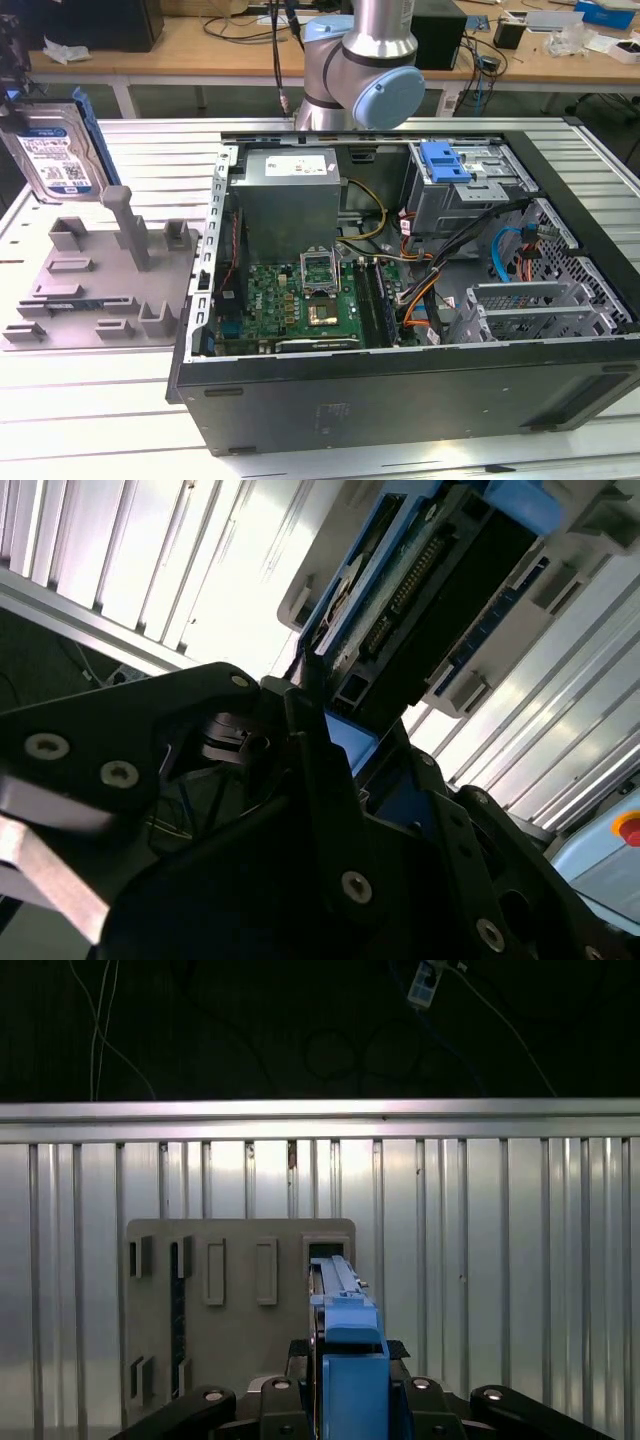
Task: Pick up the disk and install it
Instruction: 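Pick up the disk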
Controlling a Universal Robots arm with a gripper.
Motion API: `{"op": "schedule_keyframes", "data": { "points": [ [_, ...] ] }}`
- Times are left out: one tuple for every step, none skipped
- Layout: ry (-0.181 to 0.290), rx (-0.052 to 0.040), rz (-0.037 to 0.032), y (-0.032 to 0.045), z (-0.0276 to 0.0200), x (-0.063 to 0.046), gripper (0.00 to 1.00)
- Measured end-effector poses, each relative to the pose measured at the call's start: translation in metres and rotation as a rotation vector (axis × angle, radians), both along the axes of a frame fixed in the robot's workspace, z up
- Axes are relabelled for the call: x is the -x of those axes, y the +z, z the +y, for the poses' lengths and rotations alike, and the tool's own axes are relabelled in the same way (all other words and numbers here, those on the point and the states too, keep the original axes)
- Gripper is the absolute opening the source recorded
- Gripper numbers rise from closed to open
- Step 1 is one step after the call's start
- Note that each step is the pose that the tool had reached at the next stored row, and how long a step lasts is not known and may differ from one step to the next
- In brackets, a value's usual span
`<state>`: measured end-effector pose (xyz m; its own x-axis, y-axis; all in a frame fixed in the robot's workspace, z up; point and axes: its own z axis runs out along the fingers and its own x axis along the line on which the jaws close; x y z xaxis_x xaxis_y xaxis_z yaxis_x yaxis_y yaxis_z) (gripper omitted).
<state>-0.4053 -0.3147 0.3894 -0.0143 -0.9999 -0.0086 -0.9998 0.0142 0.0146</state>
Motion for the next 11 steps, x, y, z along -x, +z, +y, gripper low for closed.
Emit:
{"op": "schedule_keyframes", "data": {
  "points": [
    [0.0, 0.0, 0.0, 0.0018, 0.0, 0.0, 0.37],
    [0.0, 0.0, 0.0, 0.0052, 0.0, 0.0, 0.37],
    [0.0, -0.0001, 0.0, 0.0088, 0.0, 0.0, 0.37],
    [0.0, 0.0, 0.0, 0.0106, 0.0, 0.0, 0.37],
    [0.0, 0.0, 0.0, 0.0127, 0.0, 0.0, 0.37],
    [0.0, 0.0, 0.0, 0.0145, 0.0, 0.0, 0.37],
    [0.0, 0.0, 0.0, 0.0169, 0.0, 0.0, 0.37],
    [0.0, 0.0, 0.0, 0.0197, 0.0, 0.0, 0.37],
    [0.0, 0.0, 0.0, 0.0217, 0.0, 0.0, 0.37],
    [0.0, 0.0, 0.0, 0.0247, 0.0, 0.0, 0.37],
    [0.0, 0.0, 0.0, 0.0267, 0.0, 0.0, 0.37]
  ]
}}
